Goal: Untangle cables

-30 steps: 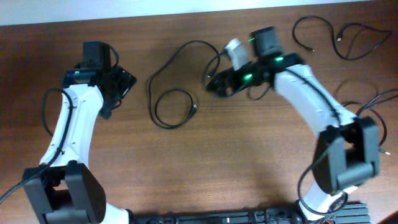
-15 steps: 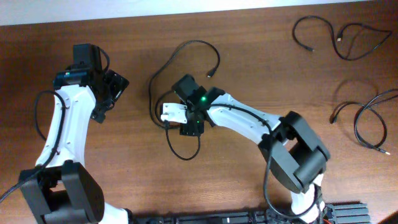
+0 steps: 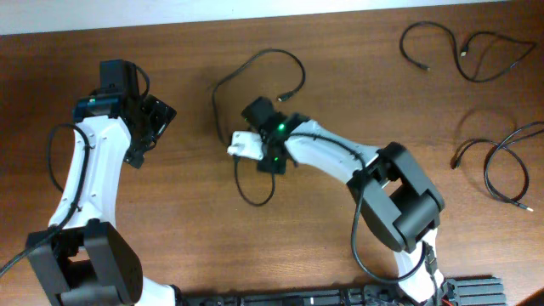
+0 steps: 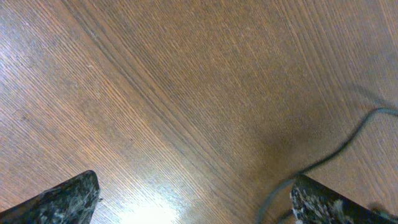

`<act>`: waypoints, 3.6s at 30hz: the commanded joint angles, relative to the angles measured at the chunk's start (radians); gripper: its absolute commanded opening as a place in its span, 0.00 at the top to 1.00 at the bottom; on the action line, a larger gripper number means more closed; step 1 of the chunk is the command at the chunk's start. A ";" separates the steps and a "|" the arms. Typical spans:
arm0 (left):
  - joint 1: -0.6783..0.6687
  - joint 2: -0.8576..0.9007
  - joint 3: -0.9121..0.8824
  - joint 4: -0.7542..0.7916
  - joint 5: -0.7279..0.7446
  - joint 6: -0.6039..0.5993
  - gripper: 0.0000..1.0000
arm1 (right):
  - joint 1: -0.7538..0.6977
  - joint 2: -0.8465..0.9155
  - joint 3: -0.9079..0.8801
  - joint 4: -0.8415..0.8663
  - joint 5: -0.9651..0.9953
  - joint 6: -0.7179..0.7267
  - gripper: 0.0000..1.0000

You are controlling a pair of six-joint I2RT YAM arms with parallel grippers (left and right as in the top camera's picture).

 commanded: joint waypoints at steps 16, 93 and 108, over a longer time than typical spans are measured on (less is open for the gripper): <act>0.002 0.004 0.006 -0.002 0.007 0.008 0.01 | -0.672 -0.017 0.036 0.346 -0.277 -0.120 0.96; 0.002 0.004 0.006 -0.002 0.007 0.008 0.01 | -0.582 -0.404 0.718 -0.986 -0.330 0.313 0.01; 0.002 0.004 0.006 -0.002 0.007 0.008 0.01 | -0.583 -1.877 -0.576 -0.515 -0.296 0.379 0.01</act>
